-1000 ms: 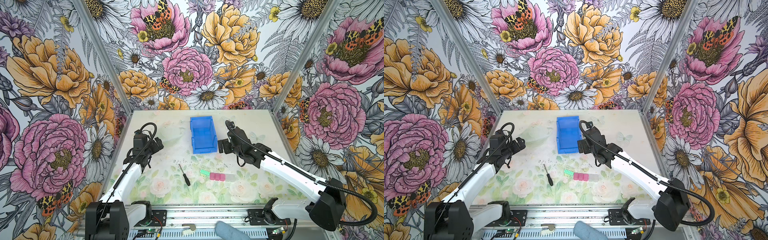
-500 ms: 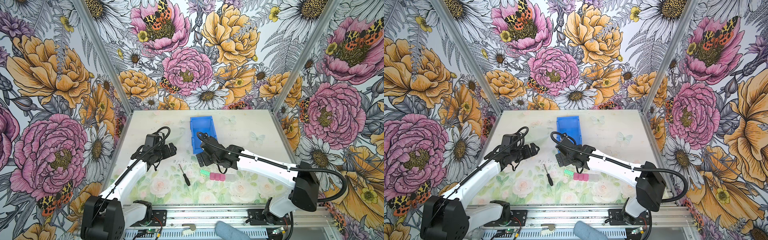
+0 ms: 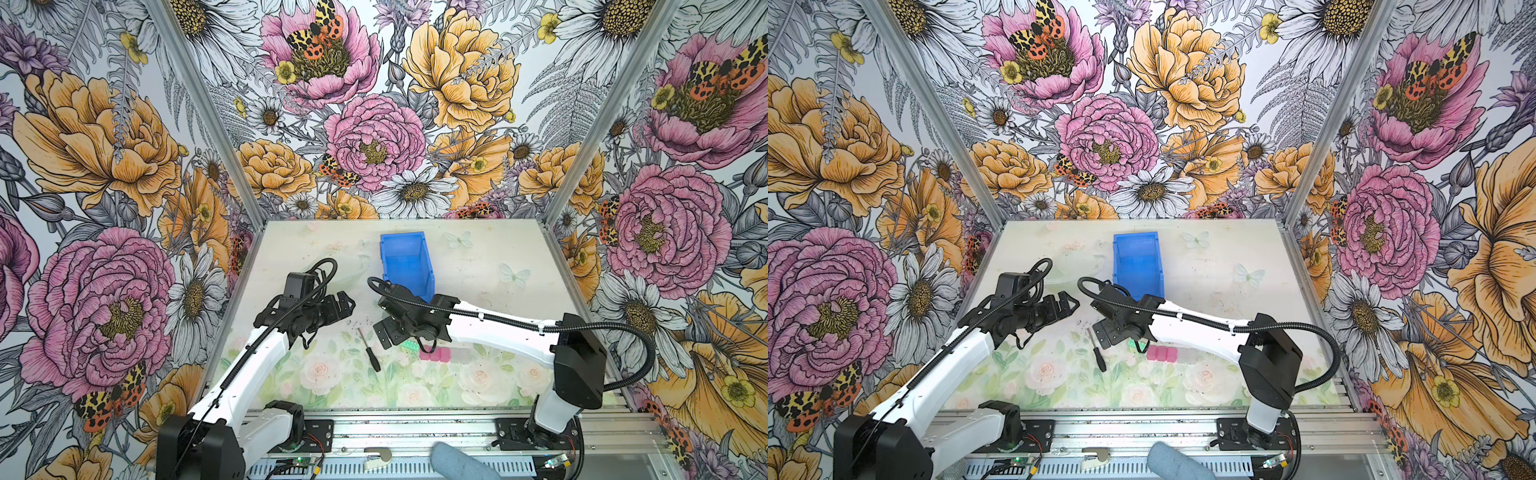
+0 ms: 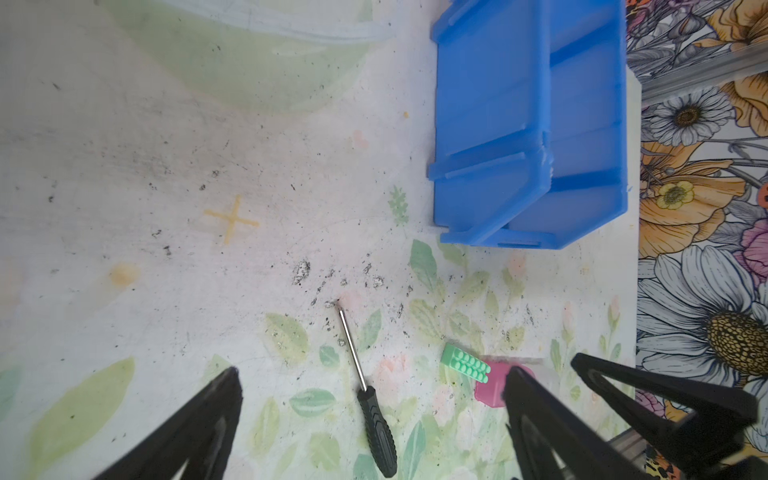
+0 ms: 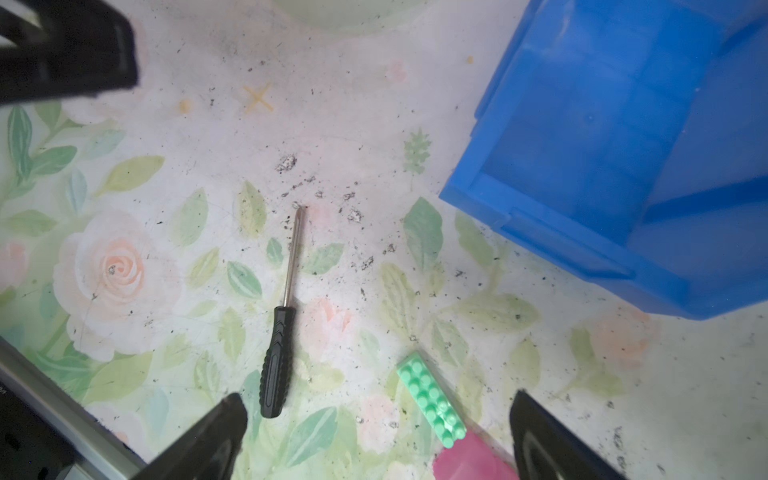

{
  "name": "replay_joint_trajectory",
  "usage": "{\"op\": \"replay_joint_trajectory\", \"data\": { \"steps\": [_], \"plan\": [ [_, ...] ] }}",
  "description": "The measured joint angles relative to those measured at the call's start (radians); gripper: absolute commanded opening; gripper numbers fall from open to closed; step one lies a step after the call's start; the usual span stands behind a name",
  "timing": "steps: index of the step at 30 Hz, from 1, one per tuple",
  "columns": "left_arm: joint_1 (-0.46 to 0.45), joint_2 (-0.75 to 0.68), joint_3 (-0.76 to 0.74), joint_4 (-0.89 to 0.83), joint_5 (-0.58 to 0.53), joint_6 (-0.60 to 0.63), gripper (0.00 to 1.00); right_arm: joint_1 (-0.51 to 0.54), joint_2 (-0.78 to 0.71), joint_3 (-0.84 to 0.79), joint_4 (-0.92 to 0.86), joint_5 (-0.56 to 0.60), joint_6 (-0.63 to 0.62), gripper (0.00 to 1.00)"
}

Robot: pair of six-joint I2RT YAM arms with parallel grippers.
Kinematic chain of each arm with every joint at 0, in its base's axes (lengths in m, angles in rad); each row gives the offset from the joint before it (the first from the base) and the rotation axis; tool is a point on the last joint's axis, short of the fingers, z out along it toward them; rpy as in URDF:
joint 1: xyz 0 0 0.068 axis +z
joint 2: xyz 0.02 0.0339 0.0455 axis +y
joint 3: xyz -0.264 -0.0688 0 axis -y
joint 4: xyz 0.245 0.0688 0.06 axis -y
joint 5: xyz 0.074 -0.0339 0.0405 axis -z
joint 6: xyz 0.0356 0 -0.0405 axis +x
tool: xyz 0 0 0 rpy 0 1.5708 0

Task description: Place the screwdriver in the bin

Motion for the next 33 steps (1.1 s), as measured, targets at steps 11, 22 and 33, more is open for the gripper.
{"op": "replay_joint_trajectory", "data": {
  "steps": [11,22,33],
  "plan": [
    [0.021,-0.081,-0.043,-0.079,0.132,-0.125,0.99,0.015,0.082,0.005,0.044,-0.111,0.001,0.99],
    [0.039,-0.216,-0.08,-0.217,0.107,-0.219,0.99,0.029,0.141,0.004,0.113,-0.143,0.01,0.97],
    [0.048,-0.305,-0.128,-0.29,0.078,-0.258,0.99,0.051,0.18,-0.004,0.143,-0.158,0.019,0.83]
  ]
}}
